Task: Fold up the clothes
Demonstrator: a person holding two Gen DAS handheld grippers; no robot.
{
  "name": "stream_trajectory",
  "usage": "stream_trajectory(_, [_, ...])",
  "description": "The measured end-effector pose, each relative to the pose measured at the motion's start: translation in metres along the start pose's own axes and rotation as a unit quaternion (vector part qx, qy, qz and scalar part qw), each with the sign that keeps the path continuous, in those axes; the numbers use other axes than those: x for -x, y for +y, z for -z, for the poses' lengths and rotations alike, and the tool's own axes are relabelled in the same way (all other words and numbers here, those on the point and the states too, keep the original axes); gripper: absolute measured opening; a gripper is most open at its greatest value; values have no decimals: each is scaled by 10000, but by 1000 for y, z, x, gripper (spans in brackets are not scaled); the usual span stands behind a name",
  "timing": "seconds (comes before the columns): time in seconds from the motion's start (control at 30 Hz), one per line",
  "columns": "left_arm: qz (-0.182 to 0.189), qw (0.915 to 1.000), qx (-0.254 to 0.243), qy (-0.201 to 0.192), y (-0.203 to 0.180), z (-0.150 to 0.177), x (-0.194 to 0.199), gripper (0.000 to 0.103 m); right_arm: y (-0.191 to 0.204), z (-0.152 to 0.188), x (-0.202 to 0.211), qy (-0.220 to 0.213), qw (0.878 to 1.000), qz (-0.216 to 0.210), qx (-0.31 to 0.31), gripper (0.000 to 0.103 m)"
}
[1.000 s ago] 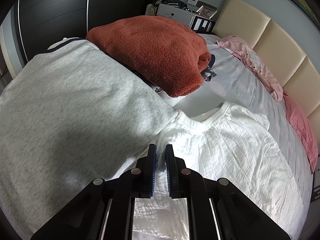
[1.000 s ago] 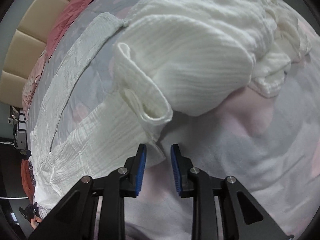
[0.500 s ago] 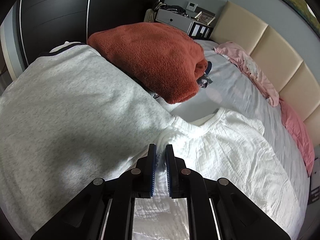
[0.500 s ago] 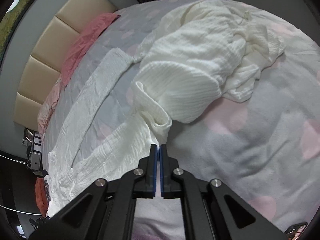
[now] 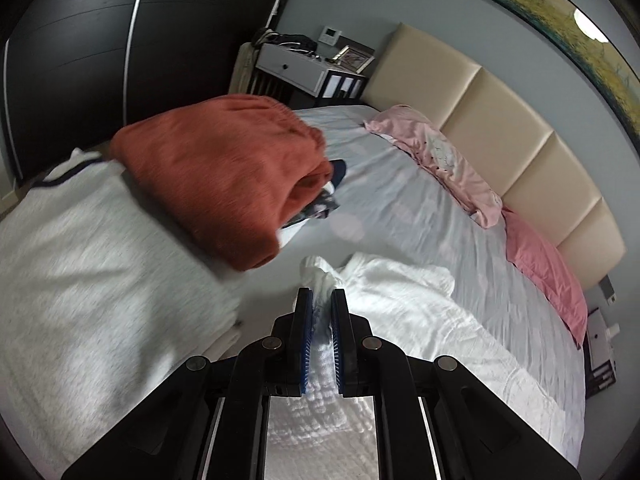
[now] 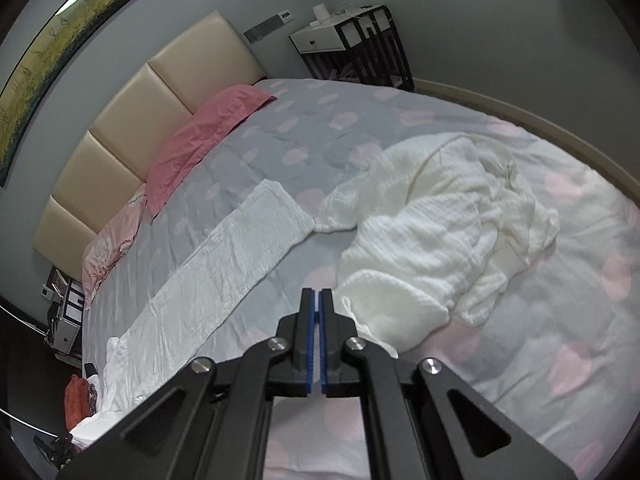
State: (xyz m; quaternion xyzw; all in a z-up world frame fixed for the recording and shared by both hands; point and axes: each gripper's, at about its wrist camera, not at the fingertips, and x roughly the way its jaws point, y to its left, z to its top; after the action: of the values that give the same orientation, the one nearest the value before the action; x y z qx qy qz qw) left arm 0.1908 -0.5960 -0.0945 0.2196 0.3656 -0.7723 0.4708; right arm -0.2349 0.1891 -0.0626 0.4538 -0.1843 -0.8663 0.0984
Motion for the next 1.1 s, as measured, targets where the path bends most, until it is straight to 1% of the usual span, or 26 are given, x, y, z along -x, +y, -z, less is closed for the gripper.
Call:
stream_trajectory(0.07, [-20, 9999, -170, 16, -17, -11, -9, 10, 16, -18, -12, -69, 9998, 108, 152, 1])
stream_trajectory(0.17, [30, 9994, -251, 220, -39, -29, -32, 10, 37, -45, -37, -135, 9990, 280, 319, 1])
stream_trajectory(0.27, [-77, 9986, -319, 419, -59, -46, -60, 10, 55, -71, -69, -167, 9983, 392, 409, 1])
stream_trajectory(0.33, [-232, 9974, -568, 386, -76, -54, -75, 10, 67, -88, -92, -184, 9976, 463, 481, 1])
stream_trajectory(0.47, [-376, 9940, -954, 389, -110, -66, -110, 10, 96, -120, -139, -212, 9954, 603, 716, 1])
stream_trajectory(0.67, [-703, 9867, -1408, 408, -152, -79, -172, 10, 139, -162, -216, -263, 9903, 847, 1067, 1])
stream_trajectory(0.83, [-1120, 9778, -1718, 416, -173, -82, -225, 9, 167, -183, -283, -322, 9842, 1176, 1287, 0])
stream_trajectory(0.9, [-1223, 9746, -1809, 488, -174, -76, -240, 9, 172, -189, -308, -303, 9834, 1255, 1273, 0])
stream_trajectory(1.0, [-1363, 9697, -1935, 613, -173, -67, -261, 9, 179, -184, -340, -119, 9816, 1247, 1444, 0])
stream_trajectory(1.1, [-1501, 9641, -2061, 737, -173, -57, -283, 9, 179, -170, -366, 352, 9822, 1021, 1535, 0])
